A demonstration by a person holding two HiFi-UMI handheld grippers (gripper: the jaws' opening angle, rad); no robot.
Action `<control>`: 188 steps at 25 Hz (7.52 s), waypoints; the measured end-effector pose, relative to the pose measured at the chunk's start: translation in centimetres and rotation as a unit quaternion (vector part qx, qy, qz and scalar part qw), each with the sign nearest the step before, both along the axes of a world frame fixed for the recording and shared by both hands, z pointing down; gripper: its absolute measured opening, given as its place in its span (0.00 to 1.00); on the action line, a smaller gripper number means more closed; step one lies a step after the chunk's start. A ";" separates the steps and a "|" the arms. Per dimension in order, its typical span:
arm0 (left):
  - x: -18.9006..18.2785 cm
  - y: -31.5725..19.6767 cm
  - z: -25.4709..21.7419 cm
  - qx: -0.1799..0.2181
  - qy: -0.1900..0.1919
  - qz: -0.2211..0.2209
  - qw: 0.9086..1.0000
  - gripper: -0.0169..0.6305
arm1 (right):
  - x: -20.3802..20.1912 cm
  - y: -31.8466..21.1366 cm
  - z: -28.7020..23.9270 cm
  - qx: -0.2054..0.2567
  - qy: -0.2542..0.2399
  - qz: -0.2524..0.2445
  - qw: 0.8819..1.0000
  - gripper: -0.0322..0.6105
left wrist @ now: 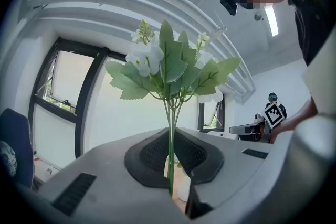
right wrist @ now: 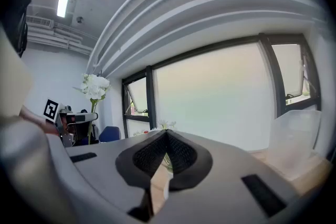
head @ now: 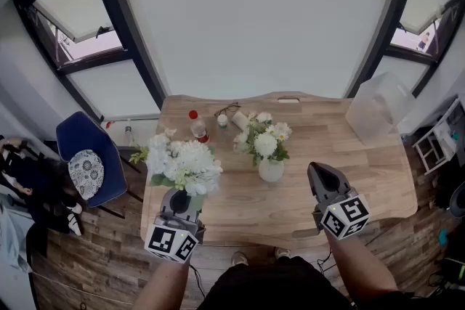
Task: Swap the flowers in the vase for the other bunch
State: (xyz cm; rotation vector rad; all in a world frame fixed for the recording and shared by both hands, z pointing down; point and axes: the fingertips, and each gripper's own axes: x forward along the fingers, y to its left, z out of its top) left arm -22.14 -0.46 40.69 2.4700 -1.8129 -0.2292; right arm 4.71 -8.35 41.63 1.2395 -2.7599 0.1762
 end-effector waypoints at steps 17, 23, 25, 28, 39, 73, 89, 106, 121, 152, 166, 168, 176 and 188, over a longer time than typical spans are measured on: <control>-0.8 -2.0 0.4 -0.004 0.002 0.020 1.000 0.05 | -2.5 0.0 -1.0 0.020 0.008 -0.008 1.000 0.09; -0.2 -3.6 0.7 -0.014 0.000 -0.003 1.000 0.05 | -4.0 -2.7 -1.4 0.032 0.008 -0.055 0.998 0.09; -0.1 -4.5 0.8 -0.019 -0.001 -0.014 1.000 0.05 | -4.5 -4.0 -1.3 0.035 0.009 -0.069 0.997 0.09; -0.2 -5.6 1.4 -0.036 -0.004 -0.031 0.999 0.05 | -5.2 -6.0 -1.2 0.030 -0.001 -0.086 0.996 0.10; -0.6 -6.2 1.7 -0.062 -0.009 -0.063 0.996 0.06 | -9.4 -8.7 0.3 -0.020 0.004 -0.158 0.987 0.49; -0.9 -6.0 1.1 -0.059 -0.007 -0.065 0.996 0.05 | -9.2 -11.1 -3.2 0.004 -0.036 -0.137 0.990 0.15; 0.4 -6.2 -0.5 -0.034 -0.005 -0.047 0.998 0.05 | -8.4 -9.8 -10.5 0.083 -0.062 -0.138 0.985 0.15; 1.0 -6.6 -1.7 -0.009 0.005 -0.014 1.000 0.05 | -4.8 -8.3 -15.6 0.139 -0.077 -0.088 0.983 0.15; 6.6 -10.3 -2.0 -0.011 0.012 0.043 0.999 0.05 | 2.8 -8.9 -14.6 0.134 -0.064 -0.027 0.989 0.15; 14.9 -18.5 -1.3 -0.014 0.039 0.101 0.994 0.05 | 13.8 -11.9 -10.3 0.077 -0.067 0.046 0.994 0.15; 17.2 -20.0 -0.7 -0.003 0.045 0.114 0.993 0.05 | 15.9 -12.2 -8.1 0.059 -0.060 0.053 0.995 0.15; 18.0 -20.4 -0.3 -0.003 0.045 0.115 0.992 0.05 | 16.6 -12.5 -7.7 0.054 -0.058 0.052 0.995 0.15; 17.9 -19.6 2.1 -0.012 0.042 0.106 0.993 0.06 | 17.2 -12.0 -7.2 0.049 -0.045 0.048 0.997 0.15; 16.9 -19.6 3.7 -0.008 0.049 0.078 0.996 0.06 | 17.5 -11.8 -6.4 0.041 -0.041 0.052 0.997 0.15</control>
